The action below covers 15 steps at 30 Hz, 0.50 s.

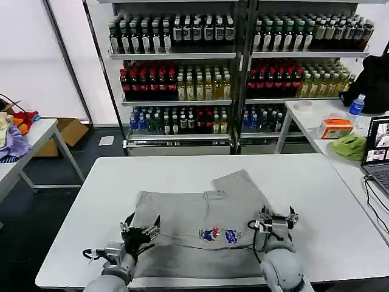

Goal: Fold and organize the clothes.

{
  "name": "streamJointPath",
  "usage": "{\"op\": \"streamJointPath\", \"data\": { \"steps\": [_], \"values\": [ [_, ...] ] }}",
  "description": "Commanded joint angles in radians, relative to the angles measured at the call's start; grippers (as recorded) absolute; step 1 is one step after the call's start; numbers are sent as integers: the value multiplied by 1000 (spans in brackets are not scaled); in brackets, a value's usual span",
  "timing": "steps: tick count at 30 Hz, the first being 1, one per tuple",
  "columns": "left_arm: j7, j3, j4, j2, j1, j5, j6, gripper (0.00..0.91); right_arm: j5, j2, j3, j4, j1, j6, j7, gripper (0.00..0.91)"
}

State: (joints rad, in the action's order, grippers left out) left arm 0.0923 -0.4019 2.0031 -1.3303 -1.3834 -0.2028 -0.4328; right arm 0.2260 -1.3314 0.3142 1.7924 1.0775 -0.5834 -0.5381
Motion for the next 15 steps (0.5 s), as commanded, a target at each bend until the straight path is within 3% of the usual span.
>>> {"op": "streamJointPath", "data": {
  "steps": [1, 5, 15],
  "values": [
    [-37, 17, -124, 18, 159, -37, -11, 907, 65, -27, -25, -137, -225, 1, -6, 907],
    [-43, 18, -174, 38, 210, -51, -17, 907, 146, -48, -36, -240, -320, 2, 2, 907],
    [-34, 27, -306, 90, 337, -94, -18, 907, 147, -97, -66, -377, -400, 3, 35, 907]
  ]
}}
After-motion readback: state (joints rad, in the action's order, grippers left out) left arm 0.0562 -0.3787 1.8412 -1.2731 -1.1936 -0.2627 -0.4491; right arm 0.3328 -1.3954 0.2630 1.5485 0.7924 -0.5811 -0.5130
